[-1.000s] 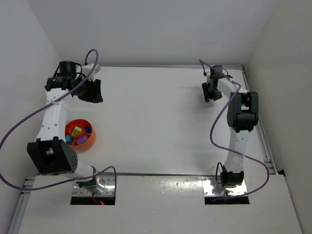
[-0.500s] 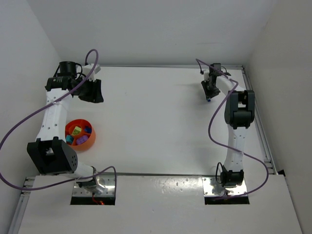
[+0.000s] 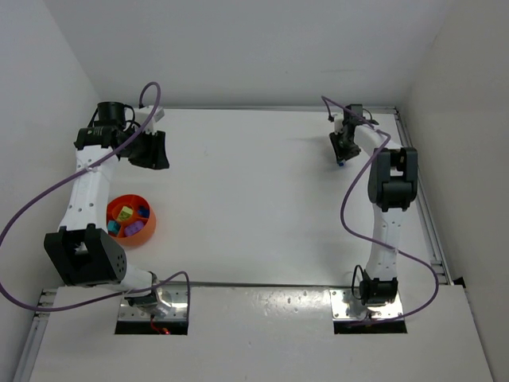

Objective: Sort the legos into containers by color

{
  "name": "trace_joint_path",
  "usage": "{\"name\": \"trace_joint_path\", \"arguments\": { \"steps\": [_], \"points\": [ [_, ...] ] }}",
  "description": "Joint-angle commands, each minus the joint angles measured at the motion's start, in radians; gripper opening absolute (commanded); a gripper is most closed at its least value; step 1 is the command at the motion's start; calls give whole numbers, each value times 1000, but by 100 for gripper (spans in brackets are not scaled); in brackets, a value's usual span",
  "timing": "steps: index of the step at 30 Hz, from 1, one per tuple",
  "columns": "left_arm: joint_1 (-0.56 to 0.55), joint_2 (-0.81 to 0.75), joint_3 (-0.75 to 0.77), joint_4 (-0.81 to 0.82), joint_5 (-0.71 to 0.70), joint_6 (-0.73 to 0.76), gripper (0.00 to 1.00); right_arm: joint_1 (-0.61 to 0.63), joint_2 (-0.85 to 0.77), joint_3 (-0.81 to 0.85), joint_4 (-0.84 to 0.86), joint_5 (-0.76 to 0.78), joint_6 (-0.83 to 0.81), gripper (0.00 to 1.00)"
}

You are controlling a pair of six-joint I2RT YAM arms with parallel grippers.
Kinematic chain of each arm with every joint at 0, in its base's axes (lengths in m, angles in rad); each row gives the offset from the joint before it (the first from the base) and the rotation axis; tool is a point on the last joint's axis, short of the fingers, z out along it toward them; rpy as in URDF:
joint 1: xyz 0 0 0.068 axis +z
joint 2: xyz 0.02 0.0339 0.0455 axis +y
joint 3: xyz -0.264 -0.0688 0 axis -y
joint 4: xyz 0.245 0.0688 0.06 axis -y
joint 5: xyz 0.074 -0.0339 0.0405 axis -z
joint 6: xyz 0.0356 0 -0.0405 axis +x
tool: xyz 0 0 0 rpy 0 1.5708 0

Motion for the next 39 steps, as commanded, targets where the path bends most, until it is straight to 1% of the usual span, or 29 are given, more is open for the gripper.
{"name": "trace_joint_path", "arguments": {
  "steps": [1,13,14,20,25,27,31,33,35,36,38,39],
  "points": [
    [-6,-36,-3,13,11,-14,53,-14,-4,-62,-76,-16,6,34],
    [-6,-45,-3,13,11,-14,53,-14,-14,-89,-95,-72,6,33],
    [-6,-45,-3,13,11,-14,53,-24,-14,-89,-96,-83,-3,34],
    [-6,-55,-3,13,11,-23,53,-24,-14,-80,-120,-105,-3,35],
    [-6,-55,-3,13,11,-23,53,-24,-5,-89,-129,-114,-12,31],
    [-6,-55,-3,13,11,-23,53,-24,-5,-89,-129,-114,-12,27],
    [-6,-55,-13,22,20,-32,53,-24,5,-89,-129,-132,-12,16],
    [-6,-79,-54,35,30,-44,53,-24,5,-89,-139,-132,-12,15],
    [-6,-105,-89,59,83,-44,53,-24,-9,-77,-161,-175,-12,11],
    [-6,-145,-136,91,102,-58,51,-24,-24,-64,-174,-196,-12,11],
    [-6,-192,-187,127,177,-58,51,-11,-55,-24,-200,-290,-12,10],
    [-6,-215,-236,169,204,-75,51,-11,-64,17,-241,-334,12,8]
  ]
}}
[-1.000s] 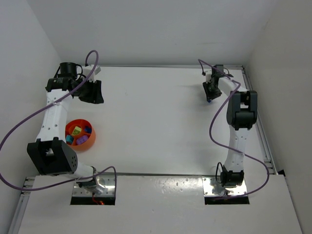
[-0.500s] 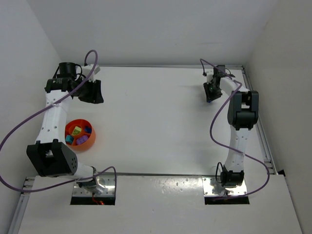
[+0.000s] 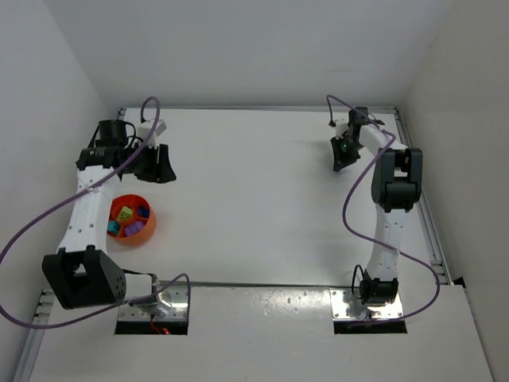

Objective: Sort the legos into containers by color

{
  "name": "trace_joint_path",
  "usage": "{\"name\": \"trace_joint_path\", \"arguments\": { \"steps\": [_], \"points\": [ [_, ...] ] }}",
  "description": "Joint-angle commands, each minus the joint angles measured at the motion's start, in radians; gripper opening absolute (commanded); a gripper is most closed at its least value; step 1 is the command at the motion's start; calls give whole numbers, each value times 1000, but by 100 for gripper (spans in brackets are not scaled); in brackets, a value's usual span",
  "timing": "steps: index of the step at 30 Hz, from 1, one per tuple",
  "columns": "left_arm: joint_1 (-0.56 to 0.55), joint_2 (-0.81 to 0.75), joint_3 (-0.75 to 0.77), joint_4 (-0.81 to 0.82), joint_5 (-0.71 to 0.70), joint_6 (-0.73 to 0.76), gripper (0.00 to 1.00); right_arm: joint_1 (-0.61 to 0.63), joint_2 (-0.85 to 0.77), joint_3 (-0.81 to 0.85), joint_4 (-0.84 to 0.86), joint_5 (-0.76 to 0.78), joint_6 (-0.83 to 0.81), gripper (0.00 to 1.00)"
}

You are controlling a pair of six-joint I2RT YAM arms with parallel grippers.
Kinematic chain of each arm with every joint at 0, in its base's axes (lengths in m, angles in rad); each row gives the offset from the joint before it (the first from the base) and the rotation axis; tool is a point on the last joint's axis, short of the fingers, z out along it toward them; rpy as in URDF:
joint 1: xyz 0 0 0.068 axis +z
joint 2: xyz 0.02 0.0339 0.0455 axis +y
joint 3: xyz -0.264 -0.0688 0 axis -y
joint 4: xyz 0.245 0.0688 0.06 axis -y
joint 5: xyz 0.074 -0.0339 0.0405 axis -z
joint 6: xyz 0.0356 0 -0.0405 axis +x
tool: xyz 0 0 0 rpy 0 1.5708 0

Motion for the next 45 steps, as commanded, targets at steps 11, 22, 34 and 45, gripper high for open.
{"name": "trace_joint_path", "arguments": {
  "steps": [11,22,34,45],
  "points": [
    [-109,-103,-254,471,320,-374,50,162,-185,-152,394,-1001,1037,7],
    [-373,55,-274,700,153,-558,49,305,-250,-289,647,-910,1563,0],
    [-445,254,-131,777,187,-659,49,389,-283,-324,467,-820,1670,0],
    [-474,283,-97,804,208,-679,49,420,-244,-303,435,-811,1710,0]
  ]
}}
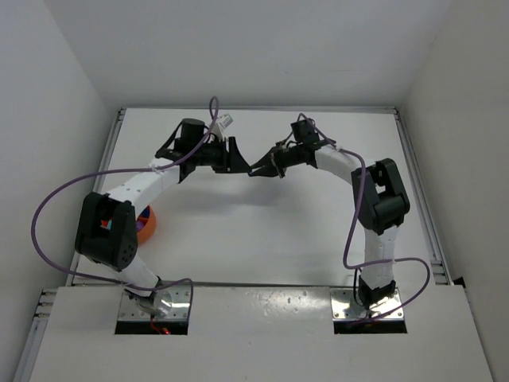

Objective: Sort the legos into containers by color

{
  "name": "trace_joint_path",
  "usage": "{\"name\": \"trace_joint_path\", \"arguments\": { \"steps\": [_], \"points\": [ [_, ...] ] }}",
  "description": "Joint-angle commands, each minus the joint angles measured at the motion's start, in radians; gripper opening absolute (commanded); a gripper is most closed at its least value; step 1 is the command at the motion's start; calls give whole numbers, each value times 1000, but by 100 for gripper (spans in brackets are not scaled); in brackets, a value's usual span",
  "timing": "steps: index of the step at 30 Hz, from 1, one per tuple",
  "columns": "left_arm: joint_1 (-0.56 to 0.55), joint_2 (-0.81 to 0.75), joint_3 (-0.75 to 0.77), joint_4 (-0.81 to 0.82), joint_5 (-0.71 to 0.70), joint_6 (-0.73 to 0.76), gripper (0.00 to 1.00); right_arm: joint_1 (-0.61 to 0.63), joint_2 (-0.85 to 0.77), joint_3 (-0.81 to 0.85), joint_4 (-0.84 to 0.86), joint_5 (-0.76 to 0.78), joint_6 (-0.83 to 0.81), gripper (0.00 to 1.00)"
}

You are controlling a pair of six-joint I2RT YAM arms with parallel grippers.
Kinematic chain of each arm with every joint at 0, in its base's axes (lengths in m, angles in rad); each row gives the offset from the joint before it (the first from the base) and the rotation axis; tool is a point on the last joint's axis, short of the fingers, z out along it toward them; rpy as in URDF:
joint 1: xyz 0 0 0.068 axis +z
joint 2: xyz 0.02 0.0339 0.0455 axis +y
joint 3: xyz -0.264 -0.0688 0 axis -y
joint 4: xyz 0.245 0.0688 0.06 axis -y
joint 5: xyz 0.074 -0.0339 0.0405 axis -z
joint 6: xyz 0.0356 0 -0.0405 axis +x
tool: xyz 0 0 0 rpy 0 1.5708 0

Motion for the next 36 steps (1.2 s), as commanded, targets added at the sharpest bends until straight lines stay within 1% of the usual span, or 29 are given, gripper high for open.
{"name": "trace_joint_path", "arguments": {
  "steps": [1,8,10,11,12,14,15,17,18,19,20,21,22,24,25,26,27,28,29,30,31,32,33,34,35,36],
  "points": [
    [-14,15,32,43,23,-15,49,14,6,20,-11,6,51,0],
    [-32,25,32,43,23,-15,48,24,15,29,83,-26,92,0],
    [-32,34,32,43,23,-15,44,24,15,20,92,-37,103,0],
    [-32,34,32,43,23,-15,41,24,15,20,103,-37,103,0],
    [-32,34,32,43,23,-15,35,24,15,20,103,-46,103,0],
    [-32,34,41,43,13,-15,29,24,15,11,103,-46,112,0],
    [-32,34,41,43,4,-6,22,24,15,11,112,-46,112,0],
    [-32,34,50,34,4,5,14,24,15,-1,112,-46,112,0],
    [-32,34,50,34,4,14,8,24,6,-12,112,-46,112,0],
    [-32,20,59,34,-5,14,6,24,6,-27,112,-46,112,0],
    [-32,20,59,15,-5,40,5,15,-5,-36,112,-46,101,7],
    [-32,-9,59,4,-16,54,5,2,-5,-47,112,-46,86,26],
    [-22,-24,59,-21,-29,84,3,2,-15,-70,126,-46,54,35],
    [0,-62,43,-47,-30,117,2,-24,-26,-87,135,-46,11,47],
    [12,-107,30,-62,-42,131,2,-53,-37,-96,149,-34,-13,54],
    [43,-131,20,-81,-42,169,2,-71,-37,-107,129,-23,-46,56],
    [60,-159,-5,-131,-52,195,2,-90,-48,-107,112,-14,-119,56],
    [80,-185,-16,-163,-65,225,2,-128,-48,-107,112,1,-157,57],
    [99,-240,-16,-203,-77,300,2,-146,-48,-92,47,18,-209,57],
    [145,-262,-25,-307,-101,345,2,-183,-48,-42,-22,88,-357,59],
    [170,-279,-11,-372,-102,397,1,-199,-48,-8,-81,127,-444,61],
    [216,-290,7,-450,-111,531,1,-208,-48,32,-207,176,-546,61],
    [236,-290,53,-608,-126,590,1,-208,-48,134,-279,314,-768,61],
    [256,-290,68,-680,-175,642,0,-208,-48,178,-332,389,-872,61],
    [277,-299,81,-747,-192,699,0,-199,-57,212,-371,459,-962,61],
    [326,-299,81,-853,-206,795,0,-199,-57,259,-417,575,-1083,61]
  ]
}}
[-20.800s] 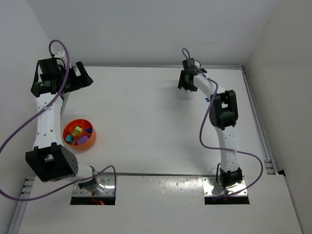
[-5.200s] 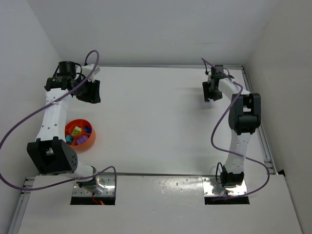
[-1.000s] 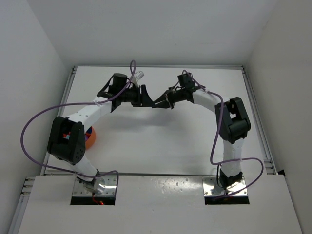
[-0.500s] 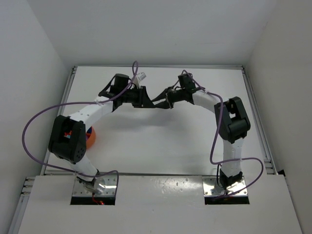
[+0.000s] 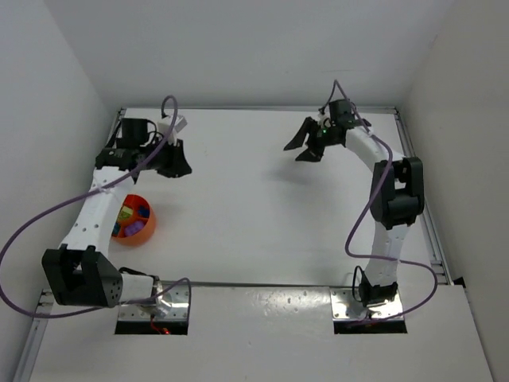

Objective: Sort the legos into containers by color

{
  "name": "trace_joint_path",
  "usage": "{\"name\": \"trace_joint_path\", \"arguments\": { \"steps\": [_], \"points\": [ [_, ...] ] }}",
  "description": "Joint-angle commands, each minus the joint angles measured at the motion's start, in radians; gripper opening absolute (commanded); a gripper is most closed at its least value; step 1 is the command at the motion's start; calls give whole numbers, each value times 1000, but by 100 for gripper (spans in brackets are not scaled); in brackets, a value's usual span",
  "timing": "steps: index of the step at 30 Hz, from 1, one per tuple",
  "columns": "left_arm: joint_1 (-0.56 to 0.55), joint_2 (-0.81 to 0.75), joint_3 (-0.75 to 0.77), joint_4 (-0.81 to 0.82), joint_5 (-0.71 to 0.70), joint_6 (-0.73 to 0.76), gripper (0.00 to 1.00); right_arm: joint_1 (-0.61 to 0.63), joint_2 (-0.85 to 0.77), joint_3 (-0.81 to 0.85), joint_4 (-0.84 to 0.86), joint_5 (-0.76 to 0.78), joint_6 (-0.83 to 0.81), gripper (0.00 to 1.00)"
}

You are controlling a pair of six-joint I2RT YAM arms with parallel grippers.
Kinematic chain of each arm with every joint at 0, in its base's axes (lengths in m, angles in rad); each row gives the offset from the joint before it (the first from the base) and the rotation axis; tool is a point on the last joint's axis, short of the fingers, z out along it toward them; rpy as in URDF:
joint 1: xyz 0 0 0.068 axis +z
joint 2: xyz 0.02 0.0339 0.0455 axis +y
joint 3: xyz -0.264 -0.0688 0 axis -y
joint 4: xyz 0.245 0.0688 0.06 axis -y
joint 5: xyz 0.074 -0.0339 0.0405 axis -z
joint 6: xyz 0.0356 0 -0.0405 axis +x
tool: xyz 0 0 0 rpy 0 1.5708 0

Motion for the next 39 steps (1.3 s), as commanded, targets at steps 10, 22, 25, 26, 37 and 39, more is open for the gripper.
{"name": "trace_joint_path", "arguments": {
  "steps": [10,22,25,26,37,39],
  "points": [
    [298,-19,-47,-485,-286,537,0,42,-89,172,-187,412,-572,62],
    [338,100,-35,-367,-429,582,2,42,-117,144,-169,400,-572,64],
    [338,121,-26,-338,-429,582,7,42,-117,144,-169,400,-572,65],
    [338,132,-26,-338,-429,582,7,42,-117,144,-169,400,-572,65],
    [338,164,-6,-319,-420,572,43,42,-117,144,-169,420,-590,67],
    [338,164,-6,-319,-419,572,49,42,-117,144,-169,420,-590,67]
  ]
}}
